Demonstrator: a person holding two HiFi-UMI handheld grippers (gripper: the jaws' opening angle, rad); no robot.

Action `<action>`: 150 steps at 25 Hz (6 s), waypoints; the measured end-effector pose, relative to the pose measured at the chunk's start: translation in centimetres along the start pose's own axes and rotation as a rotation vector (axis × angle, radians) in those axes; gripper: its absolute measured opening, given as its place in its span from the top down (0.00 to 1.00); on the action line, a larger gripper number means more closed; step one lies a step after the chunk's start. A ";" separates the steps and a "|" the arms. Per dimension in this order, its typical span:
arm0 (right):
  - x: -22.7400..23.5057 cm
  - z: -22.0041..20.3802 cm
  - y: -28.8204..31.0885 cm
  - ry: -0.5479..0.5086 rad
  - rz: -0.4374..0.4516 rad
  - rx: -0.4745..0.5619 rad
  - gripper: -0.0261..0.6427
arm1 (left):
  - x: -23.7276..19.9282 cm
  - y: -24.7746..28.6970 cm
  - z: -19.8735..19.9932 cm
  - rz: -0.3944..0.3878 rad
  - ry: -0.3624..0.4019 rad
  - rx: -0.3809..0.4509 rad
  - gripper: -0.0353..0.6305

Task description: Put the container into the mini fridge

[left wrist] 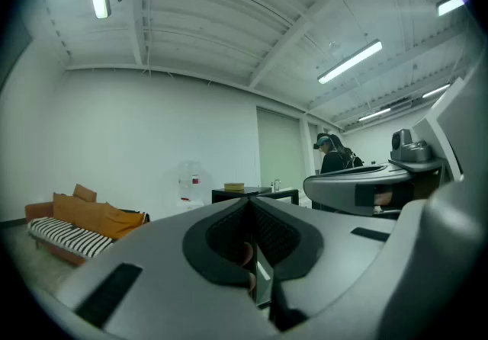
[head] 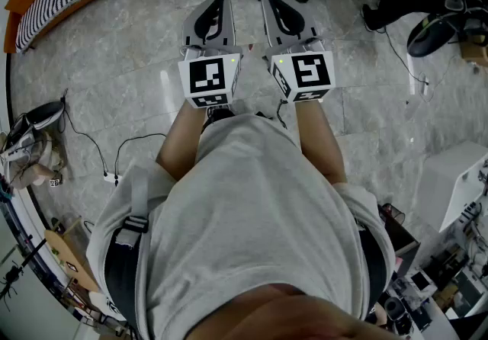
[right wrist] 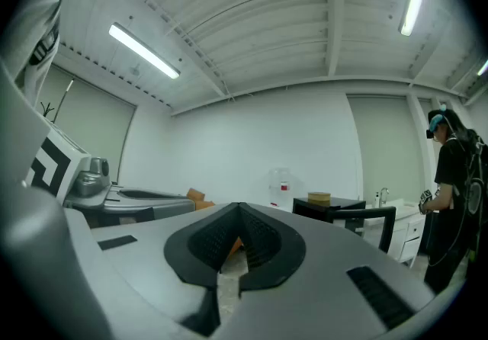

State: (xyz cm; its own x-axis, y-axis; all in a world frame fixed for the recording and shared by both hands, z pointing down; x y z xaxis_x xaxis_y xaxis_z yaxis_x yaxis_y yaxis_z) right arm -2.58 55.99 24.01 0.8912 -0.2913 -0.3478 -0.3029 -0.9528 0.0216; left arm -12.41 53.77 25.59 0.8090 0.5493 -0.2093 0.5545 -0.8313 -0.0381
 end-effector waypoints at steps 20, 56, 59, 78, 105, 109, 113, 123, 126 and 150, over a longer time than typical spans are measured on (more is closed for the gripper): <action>-6.1 0.5 11.7 -0.132 0.128 -0.086 0.90 | -13.6 2.0 -0.3 0.028 -0.024 -0.128 0.93; 8.3 -12.7 39.3 -0.041 0.416 -0.178 0.90 | -23.6 31.9 -5.5 0.161 -0.034 -0.385 0.93; 9.7 -13.2 40.5 -0.051 0.404 -0.201 0.90 | -24.0 33.8 -5.8 0.146 -0.047 -0.393 0.93; 6.3 -10.4 58.1 0.069 0.177 -0.331 0.90 | -39.5 46.0 -1.5 -0.147 -0.114 -0.406 0.93; 27.4 -13.6 64.0 0.180 -0.348 -0.358 0.90 | -32.9 69.5 0.0 -0.461 -0.068 -0.421 0.93; 31.1 -14.3 62.6 0.211 -0.408 -0.351 0.90 | -29.7 72.1 -0.8 -0.518 -0.056 -0.465 0.93; 34.1 -15.7 61.0 0.229 -0.458 -0.371 0.90 | -27.6 73.8 -1.5 -0.544 -0.043 -0.486 0.93; 38.7 -17.4 60.0 0.267 -0.532 -0.412 0.90 | -23.9 78.2 -1.8 -0.615 -0.008 -0.513 0.93; 40.2 -18.4 60.5 0.265 -0.557 -0.434 0.90 | -23.3 80.1 -1.9 -0.651 -0.006 -0.517 0.93; 48.8 -21.2 62.9 0.384 -0.793 -0.549 0.67 | -22.2 92.9 -3.3 -0.761 -0.036 -0.716 0.87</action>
State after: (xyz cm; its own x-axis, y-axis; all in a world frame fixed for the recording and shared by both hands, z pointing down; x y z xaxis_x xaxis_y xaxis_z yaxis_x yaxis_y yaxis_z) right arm 28.97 -19.95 28.24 0.8444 0.5201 -0.1284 0.5270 -0.7631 0.3741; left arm 21.76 -35.40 29.90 0.1978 0.8938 -0.4025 0.9106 -0.0154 0.4131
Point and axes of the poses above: the fingertips, and each gripper's own axes: y forward along the fingers, x to its right, z out of its top, the point moved 3 cm from there along -y, backward along the fingers, and after that the axes turned 15 degrees about -y, right-handed, at the moved point
